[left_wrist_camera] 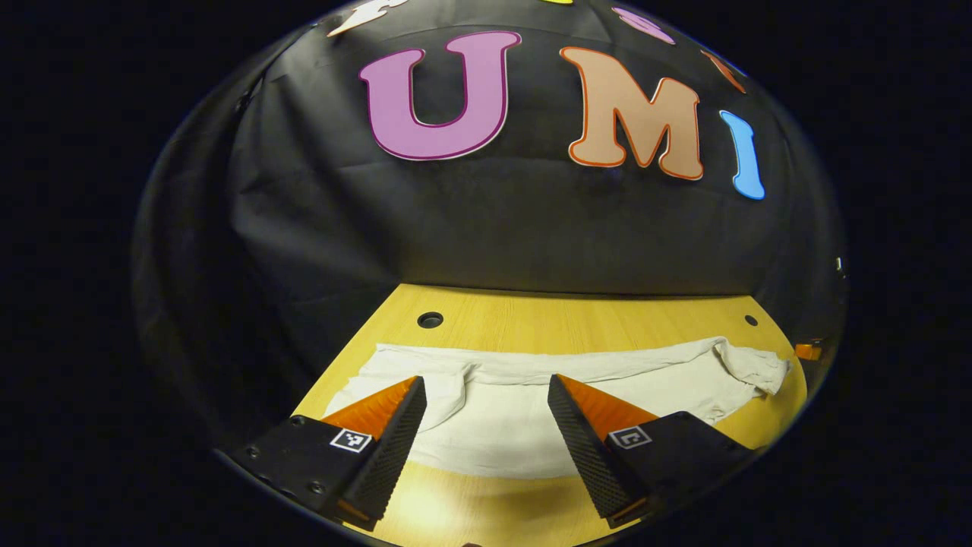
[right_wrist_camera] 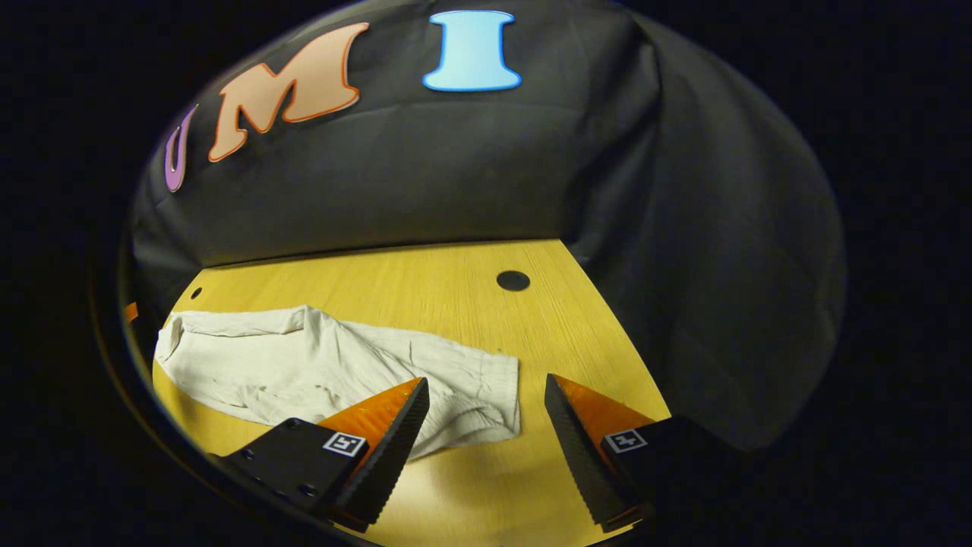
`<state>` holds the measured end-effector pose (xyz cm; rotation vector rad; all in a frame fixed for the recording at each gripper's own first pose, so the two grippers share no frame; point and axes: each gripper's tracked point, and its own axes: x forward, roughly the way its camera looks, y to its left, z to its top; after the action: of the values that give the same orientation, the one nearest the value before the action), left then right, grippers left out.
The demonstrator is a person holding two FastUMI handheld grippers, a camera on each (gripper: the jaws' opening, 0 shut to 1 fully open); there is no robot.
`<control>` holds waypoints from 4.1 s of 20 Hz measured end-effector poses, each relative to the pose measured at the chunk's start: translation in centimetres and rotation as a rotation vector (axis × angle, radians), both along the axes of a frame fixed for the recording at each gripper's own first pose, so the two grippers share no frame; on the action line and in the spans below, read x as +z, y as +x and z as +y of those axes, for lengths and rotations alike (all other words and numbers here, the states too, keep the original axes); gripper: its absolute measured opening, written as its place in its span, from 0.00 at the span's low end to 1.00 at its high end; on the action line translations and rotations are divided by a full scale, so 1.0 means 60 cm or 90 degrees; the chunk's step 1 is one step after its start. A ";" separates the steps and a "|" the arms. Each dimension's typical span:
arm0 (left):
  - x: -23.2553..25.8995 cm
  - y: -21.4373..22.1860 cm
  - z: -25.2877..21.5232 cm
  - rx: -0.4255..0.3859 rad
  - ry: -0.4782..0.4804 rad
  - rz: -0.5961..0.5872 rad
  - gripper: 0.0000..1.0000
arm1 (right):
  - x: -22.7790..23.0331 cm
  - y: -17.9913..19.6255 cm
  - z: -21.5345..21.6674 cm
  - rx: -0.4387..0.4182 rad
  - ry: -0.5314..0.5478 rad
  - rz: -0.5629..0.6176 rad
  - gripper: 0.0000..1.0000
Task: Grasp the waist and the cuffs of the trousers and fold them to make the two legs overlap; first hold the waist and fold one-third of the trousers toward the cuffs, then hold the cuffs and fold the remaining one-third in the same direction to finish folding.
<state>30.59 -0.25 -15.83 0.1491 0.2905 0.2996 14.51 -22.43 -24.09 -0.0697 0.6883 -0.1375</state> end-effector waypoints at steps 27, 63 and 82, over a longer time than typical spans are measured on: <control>-0.004 0.015 -0.002 0.062 -0.038 -0.004 0.96 | -0.105 0.004 0.039 -0.103 0.255 0.022 0.22; -0.011 0.000 -0.009 0.020 -0.105 0.098 0.96 | 0.055 -0.041 0.848 0.362 0.130 -0.078 0.39; -0.025 0.002 -0.028 0.036 -0.077 0.191 0.90 | 0.118 -0.055 0.661 0.180 0.104 -0.126 0.97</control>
<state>30.70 -1.94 -17.33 0.0666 0.6091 0.3142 11.22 17.26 -17.00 0.0042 0.4845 0.1823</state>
